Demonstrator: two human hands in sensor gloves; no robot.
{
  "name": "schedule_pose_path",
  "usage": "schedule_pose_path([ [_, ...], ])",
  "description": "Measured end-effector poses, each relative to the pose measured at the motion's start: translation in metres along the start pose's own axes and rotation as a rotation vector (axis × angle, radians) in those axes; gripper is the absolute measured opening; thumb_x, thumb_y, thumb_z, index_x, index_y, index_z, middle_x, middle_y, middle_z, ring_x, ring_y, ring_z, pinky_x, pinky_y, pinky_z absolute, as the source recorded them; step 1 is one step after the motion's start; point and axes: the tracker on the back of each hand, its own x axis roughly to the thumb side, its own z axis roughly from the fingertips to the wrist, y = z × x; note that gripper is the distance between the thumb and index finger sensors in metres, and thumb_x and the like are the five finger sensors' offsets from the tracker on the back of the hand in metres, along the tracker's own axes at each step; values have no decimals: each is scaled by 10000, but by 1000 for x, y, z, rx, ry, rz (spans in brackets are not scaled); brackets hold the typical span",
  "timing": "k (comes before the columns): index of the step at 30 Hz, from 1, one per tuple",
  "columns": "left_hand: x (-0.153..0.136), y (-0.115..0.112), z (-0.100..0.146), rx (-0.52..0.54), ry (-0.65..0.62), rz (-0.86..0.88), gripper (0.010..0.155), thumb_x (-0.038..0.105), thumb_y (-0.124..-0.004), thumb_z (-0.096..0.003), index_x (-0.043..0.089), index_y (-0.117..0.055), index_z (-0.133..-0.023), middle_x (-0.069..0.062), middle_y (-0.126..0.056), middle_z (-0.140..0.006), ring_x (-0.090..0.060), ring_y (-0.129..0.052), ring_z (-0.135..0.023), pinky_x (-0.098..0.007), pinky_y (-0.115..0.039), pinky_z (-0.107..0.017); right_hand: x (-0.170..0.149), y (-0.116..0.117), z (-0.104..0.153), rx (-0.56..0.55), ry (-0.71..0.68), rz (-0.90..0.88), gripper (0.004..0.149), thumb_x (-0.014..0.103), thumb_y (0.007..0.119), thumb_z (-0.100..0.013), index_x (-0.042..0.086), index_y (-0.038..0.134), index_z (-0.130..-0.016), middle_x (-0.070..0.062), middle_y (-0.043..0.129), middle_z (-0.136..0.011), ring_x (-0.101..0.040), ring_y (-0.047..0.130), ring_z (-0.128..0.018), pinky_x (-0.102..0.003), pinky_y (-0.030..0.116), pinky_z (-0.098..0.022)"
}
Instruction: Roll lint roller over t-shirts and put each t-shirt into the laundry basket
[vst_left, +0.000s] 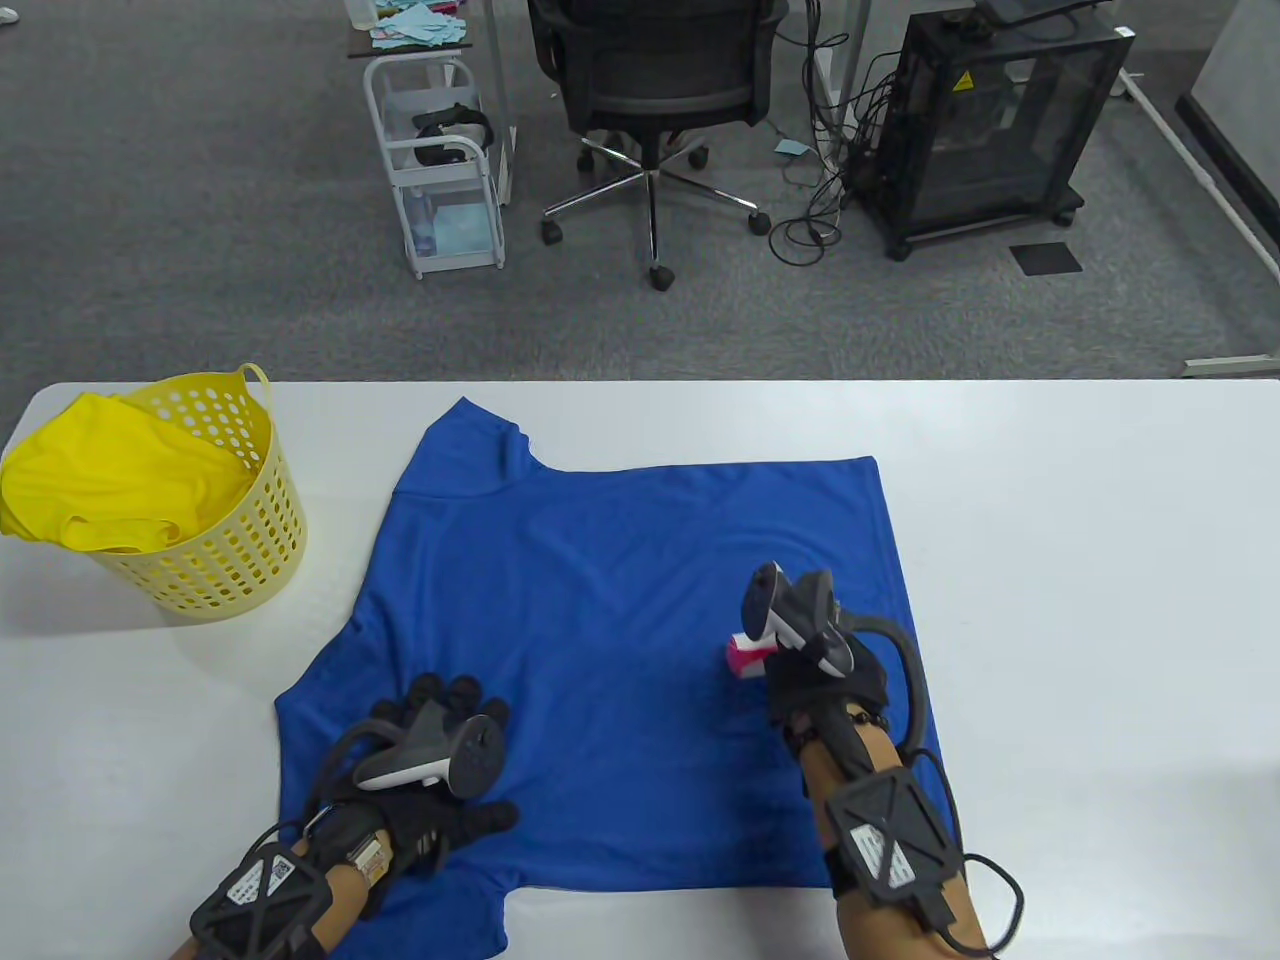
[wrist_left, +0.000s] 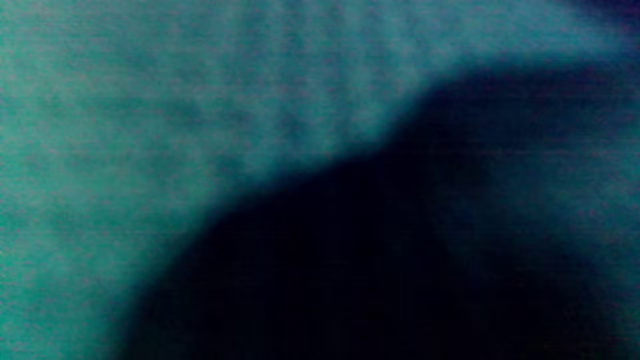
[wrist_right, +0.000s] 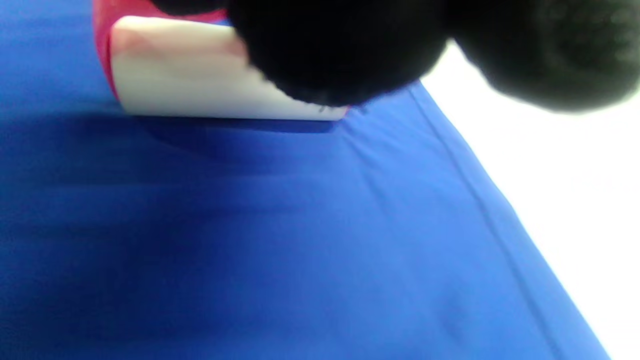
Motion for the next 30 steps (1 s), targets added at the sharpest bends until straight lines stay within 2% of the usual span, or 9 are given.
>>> schedule_pose_path([
  [3,0,0,0,1,1,-2,986,811,-320,-291,250,139,-960,-166,130,-1060,-570,29,-983,-780,-194,-687,-16,20,35,-44,-30,21,572,502,623,-506,295,470,-1017,-11,935,-577,-62,975,-164,-304,907,-148],
  [6,0,0,0,2,2,-2,986,811,-319,-289,253,139,-960,-163,130,-1061,-568,29,-985,-779,-195,-688,-28,32,54,-75,-43,-1,569,501,634,-505,296,487,-1015,-13,943,-570,-65,977,-158,-306,907,-143],
  [9,0,0,0,5,3,-3,987,811,-320,-289,253,136,-964,-164,127,-1065,-568,25,-988,-777,-196,-692,-32,38,59,-78,-35,-61,570,496,637,-507,295,478,-1016,-17,937,-576,-68,975,-164,-308,906,-147],
  [14,0,0,0,2,1,-1,986,812,-318,-289,256,142,-961,-162,141,-1062,-566,34,-987,-776,-190,-691,-23,31,57,-176,-11,-64,566,507,617,-503,298,503,-1017,-15,933,-611,-66,984,-192,-295,905,-165],
  [18,0,0,0,-1,-2,1,986,812,-317,-291,254,145,-960,-162,144,-1059,-567,39,-984,-777,-184,-689,2,15,80,-289,-116,-170,573,500,614,-505,278,500,-1021,-24,928,-614,-57,975,-182,-289,901,-156],
  [22,0,-1,0,-2,-3,2,982,810,-317,-297,253,146,-959,-163,146,-1058,-569,40,-982,-778,-183,-687,51,12,102,-230,-306,-162,577,496,599,-512,266,486,-1029,-27,925,-621,-56,973,-192,-287,902,-158],
  [25,0,-1,0,-1,-4,2,983,810,-319,-297,252,144,-961,-165,144,-1059,-569,39,-982,-778,-184,-687,72,14,98,-180,-346,-110,581,499,593,-512,261,481,-1031,-21,926,-626,-50,976,-196,-281,905,-160],
  [28,0,-1,-1,-1,-4,2,981,809,-318,-298,252,144,-960,-164,144,-1058,-569,39,-982,-778,-183,-687,89,16,75,-88,-316,-96,578,494,595,-517,262,471,-1032,-30,917,-631,-60,974,-201,-291,900,-168],
  [30,0,-1,-1,-2,-4,1,982,810,-316,-297,251,146,-959,-165,146,-1058,-570,41,-982,-779,-183,-686,98,9,63,-151,-286,-80,576,496,599,-514,264,485,-1028,-27,927,-618,-61,973,-191,-293,900,-160],
])
